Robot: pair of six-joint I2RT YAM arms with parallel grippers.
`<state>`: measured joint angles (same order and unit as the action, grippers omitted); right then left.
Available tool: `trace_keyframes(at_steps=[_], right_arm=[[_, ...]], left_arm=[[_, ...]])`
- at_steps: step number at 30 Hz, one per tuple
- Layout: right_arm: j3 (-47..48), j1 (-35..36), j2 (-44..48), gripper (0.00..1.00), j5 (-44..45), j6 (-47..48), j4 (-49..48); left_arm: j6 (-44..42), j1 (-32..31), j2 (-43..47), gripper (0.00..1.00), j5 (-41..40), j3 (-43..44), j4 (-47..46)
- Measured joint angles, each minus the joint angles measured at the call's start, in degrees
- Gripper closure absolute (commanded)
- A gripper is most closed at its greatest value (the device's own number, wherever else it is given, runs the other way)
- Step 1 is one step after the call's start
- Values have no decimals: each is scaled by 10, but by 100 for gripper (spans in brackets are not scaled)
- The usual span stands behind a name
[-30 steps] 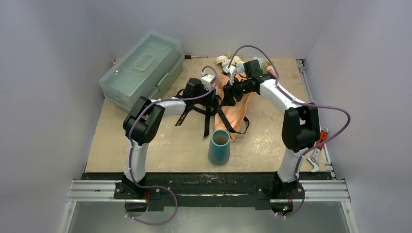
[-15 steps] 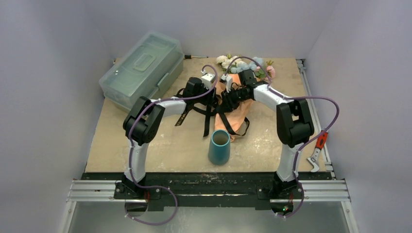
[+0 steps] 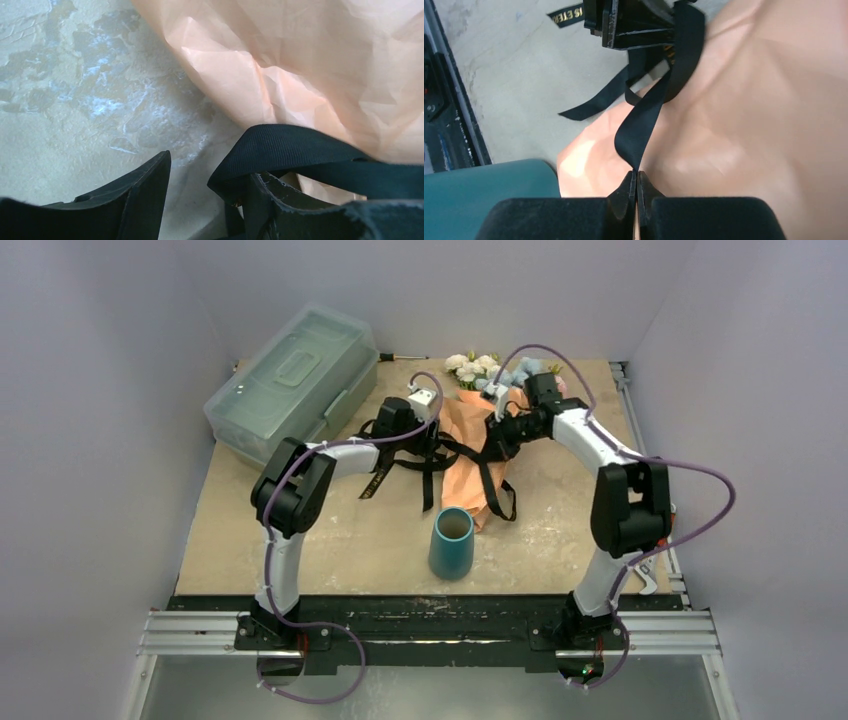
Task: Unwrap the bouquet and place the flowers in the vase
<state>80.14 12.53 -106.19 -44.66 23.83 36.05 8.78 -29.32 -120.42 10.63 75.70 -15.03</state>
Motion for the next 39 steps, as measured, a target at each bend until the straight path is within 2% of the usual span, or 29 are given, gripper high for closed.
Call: trace_keyframes(at_steps=[8,18,24,25,26,27,28,29,34,39], right_arm=[[0,-99,111,100,-1,54,67],[0,-229,138,100,3,85,126],[-16,-289,162,100,73,89,111],[-24,-292,166,93,93,86,101],[-32,-293,170,79,112,82,90],[-40,-293,173,58,129,79,81],[-45,-293,173,45,143,74,77],[-47,-293,174,37,156,66,76],[-47,-290,173,26,200,30,52],[-45,-282,172,27,177,16,47]], left_arm=[[-10,7,0,49,-5,-6,6],[-24,24,12,49,-9,-16,20],[-36,46,22,58,-3,-19,24],[-39,50,23,58,0,-20,24],[-40,54,24,58,4,-21,24],[-43,57,25,58,10,-23,23],[-47,61,27,58,16,-25,23],[-50,64,29,58,23,-28,21],[-56,68,33,58,49,-37,13],[-56,67,33,56,62,-37,8]])
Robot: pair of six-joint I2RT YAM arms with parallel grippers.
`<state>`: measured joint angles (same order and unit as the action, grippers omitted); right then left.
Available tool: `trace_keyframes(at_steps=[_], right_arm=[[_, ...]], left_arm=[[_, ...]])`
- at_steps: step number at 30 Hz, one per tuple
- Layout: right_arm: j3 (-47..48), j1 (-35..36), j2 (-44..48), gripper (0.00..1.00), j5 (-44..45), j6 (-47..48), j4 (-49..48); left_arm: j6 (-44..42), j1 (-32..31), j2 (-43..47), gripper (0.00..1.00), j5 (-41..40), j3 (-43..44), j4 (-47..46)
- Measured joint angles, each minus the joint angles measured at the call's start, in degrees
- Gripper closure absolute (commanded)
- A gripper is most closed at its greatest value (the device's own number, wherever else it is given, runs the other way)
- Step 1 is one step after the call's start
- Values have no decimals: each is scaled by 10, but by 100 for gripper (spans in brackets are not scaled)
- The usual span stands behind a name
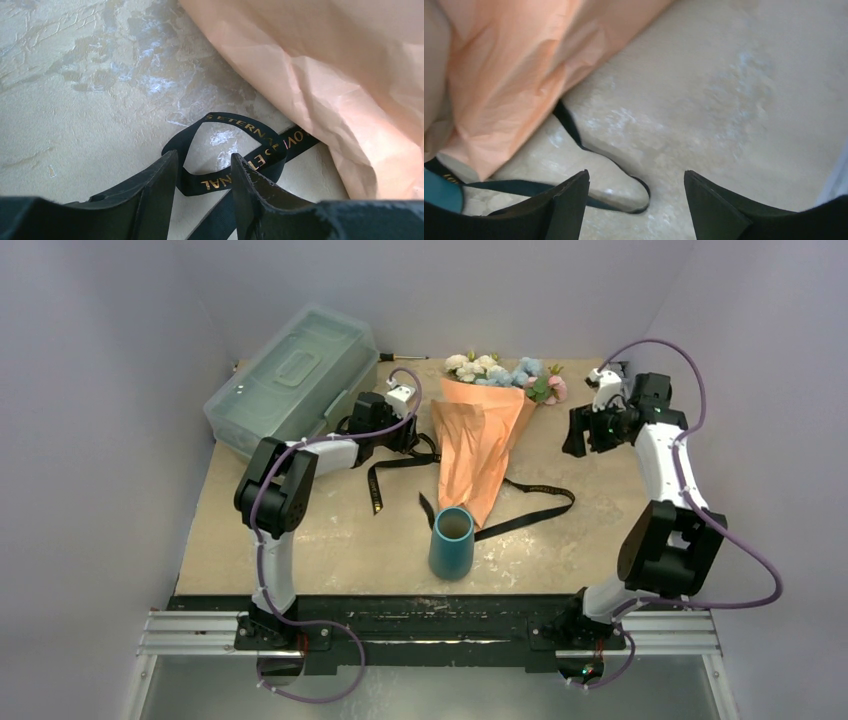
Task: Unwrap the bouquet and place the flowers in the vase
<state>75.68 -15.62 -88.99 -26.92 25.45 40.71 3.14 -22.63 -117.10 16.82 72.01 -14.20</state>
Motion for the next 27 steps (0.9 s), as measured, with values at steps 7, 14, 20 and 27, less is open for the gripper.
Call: trace_keyframes(at_steps=[7,14,20,27], right_arm=[[54,122,-54,26,-105,39,51],[33,164,-101,21,-114,-24,6],[37,184,-162,16,-69,-127,-90],[86,205,-245,16,0,-210,-143]], left_arm=[[-8,-1,0,46,12,0,0],[-10,-4,0,46,9,0,2],[-13,-6,-4,45,-32,16,16],[-31,-16,-33,43,-57,57,33]])
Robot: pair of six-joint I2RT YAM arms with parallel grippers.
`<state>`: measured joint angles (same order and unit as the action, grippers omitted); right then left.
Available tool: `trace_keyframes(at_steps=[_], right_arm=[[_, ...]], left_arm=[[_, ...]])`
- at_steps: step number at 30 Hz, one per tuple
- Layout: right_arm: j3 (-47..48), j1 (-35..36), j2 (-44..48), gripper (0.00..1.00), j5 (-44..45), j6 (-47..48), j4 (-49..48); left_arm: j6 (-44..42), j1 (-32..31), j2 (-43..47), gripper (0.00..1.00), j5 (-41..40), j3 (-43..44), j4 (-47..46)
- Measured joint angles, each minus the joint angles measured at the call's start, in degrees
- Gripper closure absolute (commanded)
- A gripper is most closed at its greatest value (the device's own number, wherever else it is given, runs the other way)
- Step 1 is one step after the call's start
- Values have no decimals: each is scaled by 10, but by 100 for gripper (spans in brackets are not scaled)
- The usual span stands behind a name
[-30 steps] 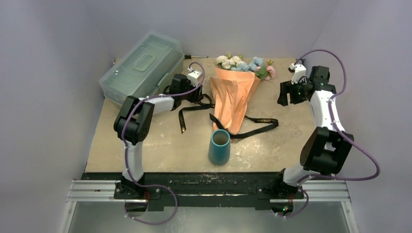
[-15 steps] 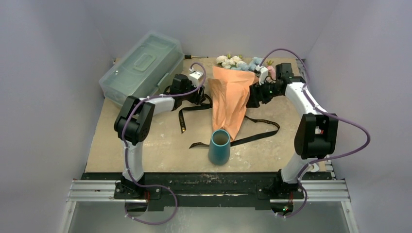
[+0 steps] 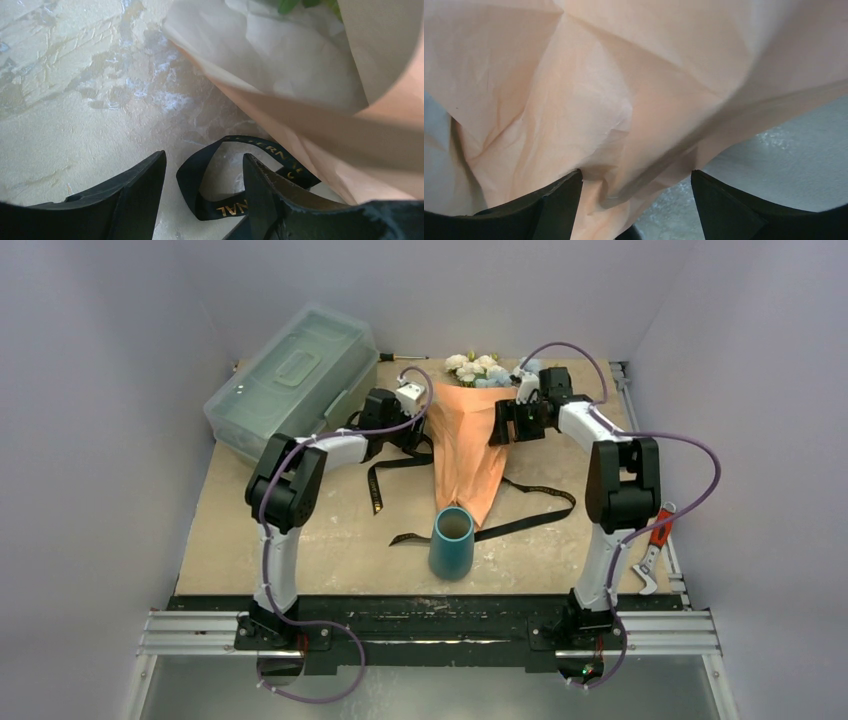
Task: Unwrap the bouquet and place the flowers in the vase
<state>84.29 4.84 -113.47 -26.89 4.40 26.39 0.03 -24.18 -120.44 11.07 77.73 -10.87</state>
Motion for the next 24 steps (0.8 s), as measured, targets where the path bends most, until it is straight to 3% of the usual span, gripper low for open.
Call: trace_keyframes(at_steps=[6,16,24], right_arm=[[30,-1,-30,22,35,-26,-7],[30,-1,-61,39,49,-30,-7],[30,0,-61,50,66,-23,-7]], left_arm=[[-18,-7,-22,51,-16,6,23],[-32,-10,-29,99,-32,36,76],[-31,-2,14,100,-25,37,108]])
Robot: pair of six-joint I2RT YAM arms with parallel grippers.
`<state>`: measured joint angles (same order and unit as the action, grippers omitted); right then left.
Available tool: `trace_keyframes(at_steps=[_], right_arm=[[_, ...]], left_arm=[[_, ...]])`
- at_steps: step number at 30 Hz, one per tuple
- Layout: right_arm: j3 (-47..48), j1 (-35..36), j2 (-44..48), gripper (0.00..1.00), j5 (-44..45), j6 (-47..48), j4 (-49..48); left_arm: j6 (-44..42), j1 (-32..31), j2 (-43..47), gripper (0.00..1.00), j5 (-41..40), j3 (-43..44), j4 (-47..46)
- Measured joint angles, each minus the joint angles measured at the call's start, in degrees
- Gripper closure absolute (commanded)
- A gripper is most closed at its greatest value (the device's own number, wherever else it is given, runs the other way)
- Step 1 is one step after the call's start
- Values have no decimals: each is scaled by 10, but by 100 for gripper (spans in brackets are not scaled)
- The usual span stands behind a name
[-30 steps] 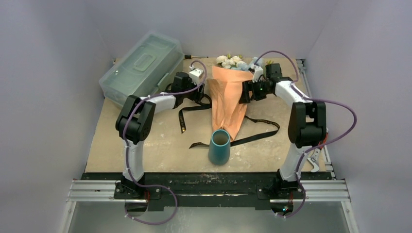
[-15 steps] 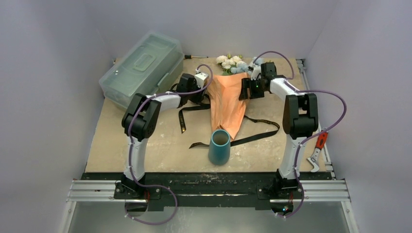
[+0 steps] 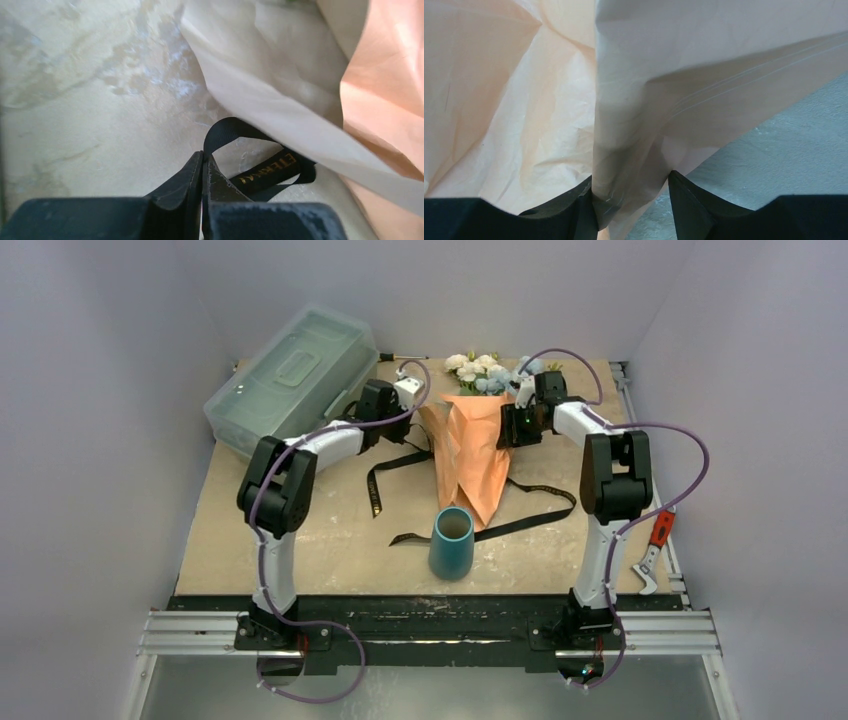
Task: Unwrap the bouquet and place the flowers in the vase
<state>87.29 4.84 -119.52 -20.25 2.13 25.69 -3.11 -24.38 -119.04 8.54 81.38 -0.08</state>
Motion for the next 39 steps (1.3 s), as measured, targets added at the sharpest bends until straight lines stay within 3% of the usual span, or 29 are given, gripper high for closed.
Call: trace_keyframes(at_steps=[4,19,39], right_arm=[[-2,0,0,55,8,7,0],[-10,0,0,57,29,31,-3],[-18,0,1,58,30,45,-11]], left_arm=[[16,22,51,100,34,0,6],[57,82,151,100,156,66,29],[101,150,125,100,178,395,34]])
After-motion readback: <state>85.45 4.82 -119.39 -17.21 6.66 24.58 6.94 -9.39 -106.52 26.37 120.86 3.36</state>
